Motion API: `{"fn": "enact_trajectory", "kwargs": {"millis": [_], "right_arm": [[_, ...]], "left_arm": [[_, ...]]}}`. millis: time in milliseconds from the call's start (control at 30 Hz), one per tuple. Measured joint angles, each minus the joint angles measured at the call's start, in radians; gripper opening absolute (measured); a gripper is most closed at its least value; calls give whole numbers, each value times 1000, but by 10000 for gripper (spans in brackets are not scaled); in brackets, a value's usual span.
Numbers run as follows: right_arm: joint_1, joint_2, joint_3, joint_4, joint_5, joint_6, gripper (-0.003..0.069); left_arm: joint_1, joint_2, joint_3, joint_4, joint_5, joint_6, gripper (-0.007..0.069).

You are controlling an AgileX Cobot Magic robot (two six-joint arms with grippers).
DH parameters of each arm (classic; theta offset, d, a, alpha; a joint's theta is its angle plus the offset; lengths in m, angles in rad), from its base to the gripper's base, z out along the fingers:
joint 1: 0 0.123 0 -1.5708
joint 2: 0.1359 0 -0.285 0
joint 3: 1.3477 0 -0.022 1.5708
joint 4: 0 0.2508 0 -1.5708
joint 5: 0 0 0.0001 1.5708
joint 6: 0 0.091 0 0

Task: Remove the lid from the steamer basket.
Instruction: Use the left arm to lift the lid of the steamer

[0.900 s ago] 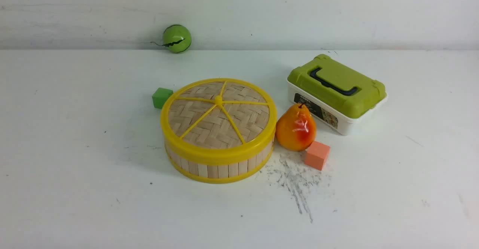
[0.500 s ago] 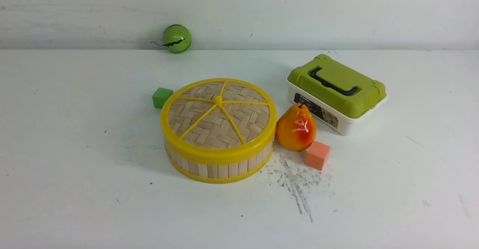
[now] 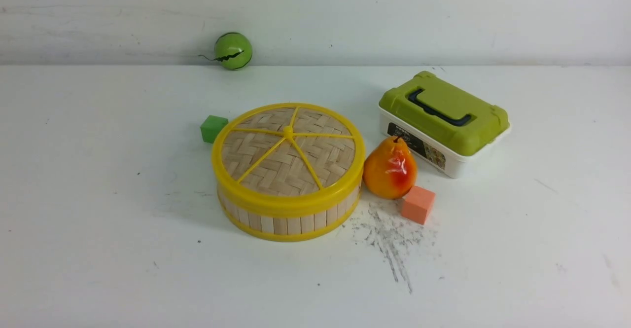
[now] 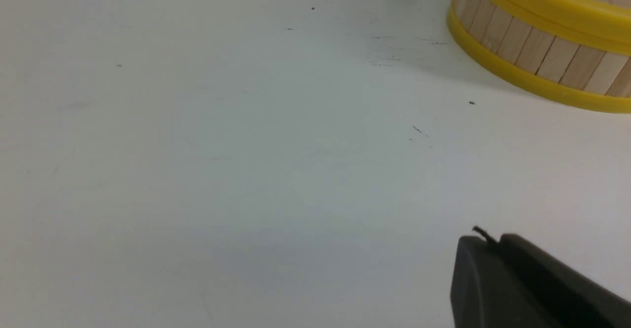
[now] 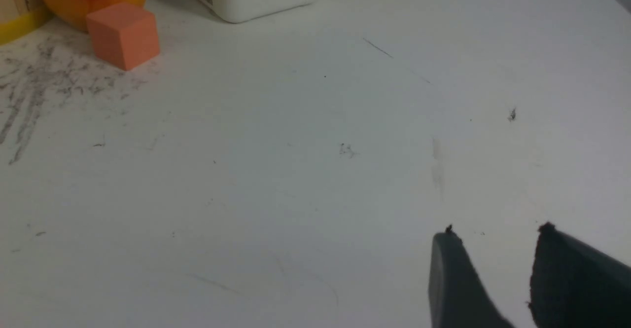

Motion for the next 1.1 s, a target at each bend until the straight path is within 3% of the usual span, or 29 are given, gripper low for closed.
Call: {"fn": "enact_trajectory", "kwargs": {"millis": [400,900,1100], "right_arm": [[0,0,0,0,0,0,239],[0,0,0,0,0,0,239],[0,0,0,0,0,0,239]], "left_arm": [[0,0,0,20,-82,7,46],[0,0,0,20,-596,6,65],[0,0,0,13,-719,6,72]]}}
